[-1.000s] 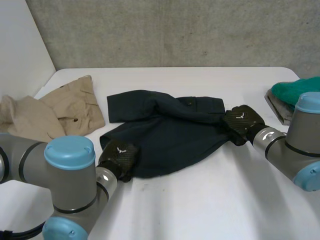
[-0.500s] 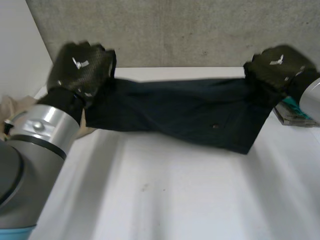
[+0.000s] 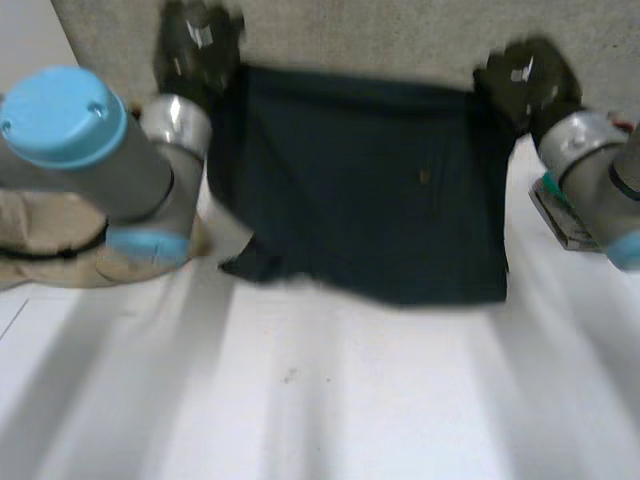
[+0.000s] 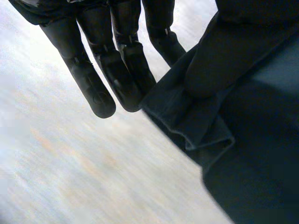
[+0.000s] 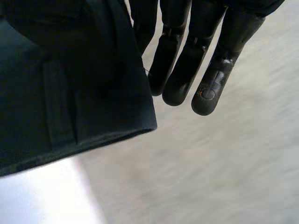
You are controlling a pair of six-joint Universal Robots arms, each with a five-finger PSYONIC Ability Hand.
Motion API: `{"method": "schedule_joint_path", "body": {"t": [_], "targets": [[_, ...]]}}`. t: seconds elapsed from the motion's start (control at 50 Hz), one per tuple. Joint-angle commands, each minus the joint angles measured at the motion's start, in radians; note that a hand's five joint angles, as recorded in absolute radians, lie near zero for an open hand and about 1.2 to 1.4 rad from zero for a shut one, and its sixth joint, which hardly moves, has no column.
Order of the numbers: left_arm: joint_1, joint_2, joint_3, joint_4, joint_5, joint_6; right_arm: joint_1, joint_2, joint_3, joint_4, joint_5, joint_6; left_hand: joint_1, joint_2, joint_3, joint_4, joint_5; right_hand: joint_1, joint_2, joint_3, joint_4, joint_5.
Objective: Fold the laundry.
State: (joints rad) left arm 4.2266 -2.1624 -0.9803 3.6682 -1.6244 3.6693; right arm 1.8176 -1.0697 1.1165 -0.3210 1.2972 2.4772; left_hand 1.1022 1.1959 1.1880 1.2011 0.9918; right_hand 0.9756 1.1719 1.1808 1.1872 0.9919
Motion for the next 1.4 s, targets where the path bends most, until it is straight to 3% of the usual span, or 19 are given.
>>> {"method": "schedule_joint_path", "body": {"t": [0.02, 0.14, 0.32, 0.46, 0.54, 0.8, 1.06, 1.08, 1.1, 1.12, 1.14, 1.3, 1.38, 1.4], "targets": [[0.015, -0.001, 0.146, 0.263, 0.012, -0.012, 0.011, 0.007, -0.044, -0.423, 0.034, 0.034, 0.294, 0.200, 0.208, 0.195, 0.230, 0.421, 0.224, 0.215, 0.209, 0.230], [0.003, 0.036, 0.039, 0.234, 0.015, -0.070, 0.035, -0.019, -0.040, -0.415, 0.059, 0.100, 0.294, 0.200, 0.208, 0.195, 0.230, 0.421, 0.224, 0.215, 0.209, 0.230], [0.001, 0.160, -0.340, 0.182, 0.011, -0.078, 0.071, -0.044, 0.077, -0.198, 0.045, 0.115, 0.294, 0.200, 0.208, 0.195, 0.230, 0.421, 0.224, 0.215, 0.209, 0.230], [-0.011, 0.219, -0.619, 0.004, 0.009, -0.074, 0.074, -0.038, 0.216, 0.041, 0.053, 0.088, 0.294, 0.200, 0.208, 0.195, 0.230, 0.421, 0.224, 0.215, 0.209, 0.230], [-0.062, 0.239, -0.759, -0.115, 0.008, -0.072, 0.068, -0.046, 0.313, 0.190, 0.051, 0.039, 0.294, 0.200, 0.208, 0.195, 0.230, 0.421, 0.224, 0.215, 0.209, 0.230], [-0.200, 0.464, -0.954, -0.511, -0.074, -0.066, 0.066, -0.220, 0.591, 0.439, 0.037, -0.049, 0.294, 0.200, 0.208, 0.195, 0.230, 0.421, 0.224, 0.215, 0.209, 0.230], [-0.287, 0.509, -0.979, -0.695, -0.083, -0.072, 0.031, -0.314, 0.717, 0.620, 0.044, -0.195, 0.294, 0.200, 0.208, 0.195, 0.230, 0.421, 0.224, 0.215, 0.209, 0.230], [-0.284, 0.509, -0.972, -0.691, -0.081, -0.072, 0.017, -0.317, 0.726, 0.622, 0.036, -0.198, 0.184, 0.090, 0.098, 0.085, 0.120, 0.421, 0.224, 0.215, 0.209, 0.230], [-0.277, 0.509, -0.959, -0.676, -0.081, -0.066, 0.012, -0.317, 0.727, 0.620, 0.036, -0.199, -0.576, -0.669, -0.661, -0.675, -0.640, 0.421, 0.224, 0.215, 0.209, 0.230], [-0.275, 0.507, -0.950, -0.668, -0.083, -0.064, 0.008, -0.317, 0.729, 0.619, 0.034, -0.199, -0.854, -0.947, -0.939, -0.952, -0.918, 0.421, 0.224, 0.215, 0.209, 0.230], [-0.272, 0.506, -0.939, -0.659, -0.083, -0.064, 0.005, -0.316, 0.732, 0.611, 0.031, -0.199, -0.928, -1.021, -1.013, -1.027, -0.992, 0.421, 0.224, 0.215, 0.209, 0.230], [-0.182, 0.490, -0.784, -0.537, -0.051, -0.066, 0.005, -0.312, 0.750, 0.553, 0.005, -0.187, -0.906, -1.000, -0.992, -1.005, -0.970, 0.421, 0.224, 0.215, 0.209, 0.230], [-0.145, 0.412, -0.695, -0.413, 0.044, -0.064, 0.005, -0.309, 0.752, 0.533, 0.005, -0.185, -0.897, -0.991, -0.983, -0.996, -0.962, 0.421, 0.224, 0.215, 0.209, 0.230], [-0.131, 0.365, -0.652, -0.363, 0.111, -0.064, 0.006, -0.309, 0.753, 0.528, 0.005, -0.185, -0.889, -0.982, -0.975, -0.988, -0.953, 0.421, 0.224, 0.215, 0.209, 0.230]]}}
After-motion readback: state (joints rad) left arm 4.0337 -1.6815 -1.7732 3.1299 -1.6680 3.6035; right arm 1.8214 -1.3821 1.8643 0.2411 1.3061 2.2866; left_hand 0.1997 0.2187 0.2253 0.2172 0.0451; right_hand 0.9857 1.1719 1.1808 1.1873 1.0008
